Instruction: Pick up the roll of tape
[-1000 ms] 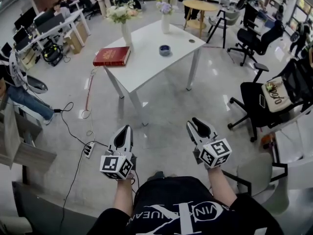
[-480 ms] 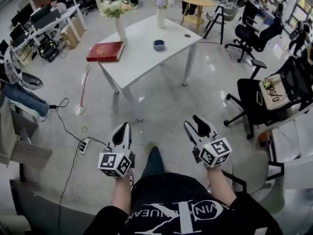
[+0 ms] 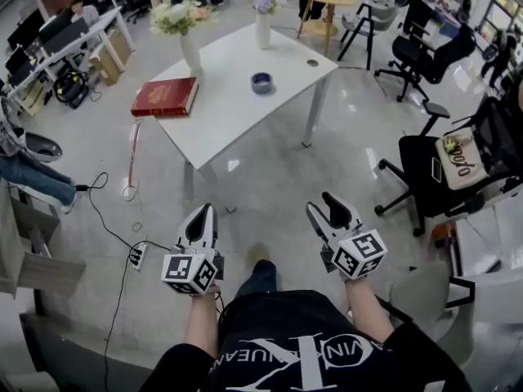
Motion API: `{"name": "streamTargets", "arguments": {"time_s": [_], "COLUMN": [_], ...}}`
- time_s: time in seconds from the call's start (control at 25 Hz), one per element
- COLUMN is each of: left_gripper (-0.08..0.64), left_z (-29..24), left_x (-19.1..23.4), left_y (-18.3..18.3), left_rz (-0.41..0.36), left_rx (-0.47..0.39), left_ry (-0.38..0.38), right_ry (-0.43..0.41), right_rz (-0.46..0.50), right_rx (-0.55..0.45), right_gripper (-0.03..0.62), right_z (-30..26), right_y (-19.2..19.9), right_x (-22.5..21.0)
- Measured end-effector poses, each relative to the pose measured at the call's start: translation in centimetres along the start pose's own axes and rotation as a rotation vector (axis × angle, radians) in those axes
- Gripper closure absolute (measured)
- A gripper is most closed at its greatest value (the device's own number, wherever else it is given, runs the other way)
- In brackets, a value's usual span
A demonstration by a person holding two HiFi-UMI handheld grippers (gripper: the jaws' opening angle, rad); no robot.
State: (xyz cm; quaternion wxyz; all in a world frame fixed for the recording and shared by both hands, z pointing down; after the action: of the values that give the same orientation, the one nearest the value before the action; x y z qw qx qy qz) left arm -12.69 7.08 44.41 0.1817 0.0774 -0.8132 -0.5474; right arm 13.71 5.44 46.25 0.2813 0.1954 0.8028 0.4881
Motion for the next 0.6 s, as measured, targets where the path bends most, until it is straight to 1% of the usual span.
{"name": "streamTargets", "arguments": {"time_s": [0.28, 0.4, 0.6], "left_gripper": [0.56, 0.56, 0.56], "left_z": [-6.1, -8.1, -11.1], "left_x": [3.3, 4.5, 7.1], "left_y": [-2.8, -3.7, -5.4], "left_rz": [-0.01, -0.019, -0.012], "left_rx": [0.021, 0.036, 0.042], "left_ry": [0.026, 0.031, 0.029], "right_ry": [0.008, 0.005, 0.007], "right_rz": [-0.018, -0.032, -0.046], "right_rx": [0.005, 0.01, 0.028], "right_gripper": [0.38, 0.379, 0.376], "right_z": [-5.8, -7.9, -11.2], "right_y": [-3.1, -3.9, -4.8], "right_x": [-3.3, -4.1, -5.6]}}
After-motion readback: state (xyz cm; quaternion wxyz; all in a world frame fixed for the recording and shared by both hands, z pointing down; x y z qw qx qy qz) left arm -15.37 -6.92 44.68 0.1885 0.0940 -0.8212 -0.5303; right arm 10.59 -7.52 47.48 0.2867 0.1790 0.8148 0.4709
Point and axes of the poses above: the fingertips, and each gripper's own axes: z backward along the fingers, x to its left, y out of its underside, the point moved 2 cm from there along z, backward along the fingers, and after that the axes turned 15 degrees about x, right-handed, at the moved point
